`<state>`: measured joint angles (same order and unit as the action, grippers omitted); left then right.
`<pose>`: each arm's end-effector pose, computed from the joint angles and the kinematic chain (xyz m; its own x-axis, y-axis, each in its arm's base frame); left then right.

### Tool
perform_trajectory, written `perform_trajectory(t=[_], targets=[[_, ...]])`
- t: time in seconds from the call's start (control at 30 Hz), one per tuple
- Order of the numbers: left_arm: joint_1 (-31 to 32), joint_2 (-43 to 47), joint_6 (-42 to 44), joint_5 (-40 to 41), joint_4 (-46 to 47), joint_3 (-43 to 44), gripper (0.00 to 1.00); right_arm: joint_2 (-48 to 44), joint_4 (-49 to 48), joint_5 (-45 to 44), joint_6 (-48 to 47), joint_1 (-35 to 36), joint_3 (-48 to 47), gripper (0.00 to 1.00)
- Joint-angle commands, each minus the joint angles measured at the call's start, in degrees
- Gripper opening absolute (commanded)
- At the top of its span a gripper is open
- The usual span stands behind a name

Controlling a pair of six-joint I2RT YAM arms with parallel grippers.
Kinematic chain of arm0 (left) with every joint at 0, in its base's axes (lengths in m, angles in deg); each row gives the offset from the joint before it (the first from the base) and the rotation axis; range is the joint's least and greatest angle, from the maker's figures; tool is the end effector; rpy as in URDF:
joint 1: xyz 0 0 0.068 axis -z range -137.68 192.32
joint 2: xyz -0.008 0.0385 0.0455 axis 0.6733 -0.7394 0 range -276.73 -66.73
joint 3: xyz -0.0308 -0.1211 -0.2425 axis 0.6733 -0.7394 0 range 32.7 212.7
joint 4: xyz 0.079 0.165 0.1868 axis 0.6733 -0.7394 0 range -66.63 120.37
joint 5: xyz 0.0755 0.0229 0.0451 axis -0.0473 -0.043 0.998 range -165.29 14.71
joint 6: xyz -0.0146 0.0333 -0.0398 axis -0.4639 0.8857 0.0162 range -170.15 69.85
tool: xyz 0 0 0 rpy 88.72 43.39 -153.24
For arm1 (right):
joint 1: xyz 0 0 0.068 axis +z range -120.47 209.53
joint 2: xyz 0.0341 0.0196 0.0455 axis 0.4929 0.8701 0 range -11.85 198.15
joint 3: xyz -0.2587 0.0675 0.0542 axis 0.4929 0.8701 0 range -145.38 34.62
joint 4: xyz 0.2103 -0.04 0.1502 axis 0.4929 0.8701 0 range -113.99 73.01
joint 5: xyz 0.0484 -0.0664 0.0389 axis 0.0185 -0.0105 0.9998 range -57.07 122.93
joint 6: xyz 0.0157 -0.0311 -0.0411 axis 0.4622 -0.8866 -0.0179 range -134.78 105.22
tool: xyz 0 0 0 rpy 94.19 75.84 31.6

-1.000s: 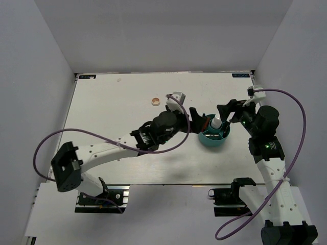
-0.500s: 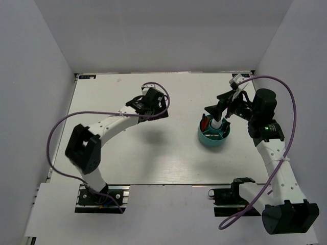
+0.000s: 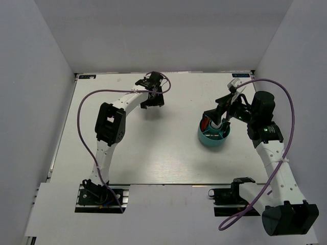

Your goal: Organize the makeup

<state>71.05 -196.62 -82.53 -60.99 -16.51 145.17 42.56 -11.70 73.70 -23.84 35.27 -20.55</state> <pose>0.4322 -0.2269 0.2021 -0.8663 -0.1169 -0.4856 -0.1092 0.9930 -0.0443 0.2061 0.0441 0.3713 -0.0843 -0.1283 -0.9882 -0.7348 0.6778 -0.0253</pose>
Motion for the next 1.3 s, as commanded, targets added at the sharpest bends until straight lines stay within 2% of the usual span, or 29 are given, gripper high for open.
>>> perform_trajectory(t=[0.0,0.03,0.13,0.23,0.6,0.97,1.27], targets=[[-0.78,-0.28,1.00,-1.39,0.72,1.88,0.84,-1.33,-2.19,-0.34,-0.26,-0.20,1.21,0.86],[-0.78,-0.37,1.18,-1.82,2.73,1.97,0.87,-1.33,-2.62,-0.34,-0.26,-0.20,1.47,0.86],[-0.78,-1.07,2.93,-2.79,5.12,3.02,0.90,-1.07,-3.24,-0.52,-0.08,-0.20,2.18,0.86],[-0.78,-3.44,4.08,-2.18,4.42,6.00,0.92,-0.54,-4.47,-0.61,0.36,-0.20,2.79,0.87],[-0.78,-6.43,4.08,0.46,8.46,6.10,0.93,0.61,-5.53,-1.75,0.62,-0.29,3.15,0.87],[-0.78,-8.72,3.55,2.48,13.91,6.28,0.91,0.87,-5.70,-2.72,0.36,-0.38,2.71,0.88],[-0.78,-9.86,3.11,3.45,12.86,5.92,0.81,1.40,-6.14,-2.98,0.62,-0.46,2.88,0.88]])
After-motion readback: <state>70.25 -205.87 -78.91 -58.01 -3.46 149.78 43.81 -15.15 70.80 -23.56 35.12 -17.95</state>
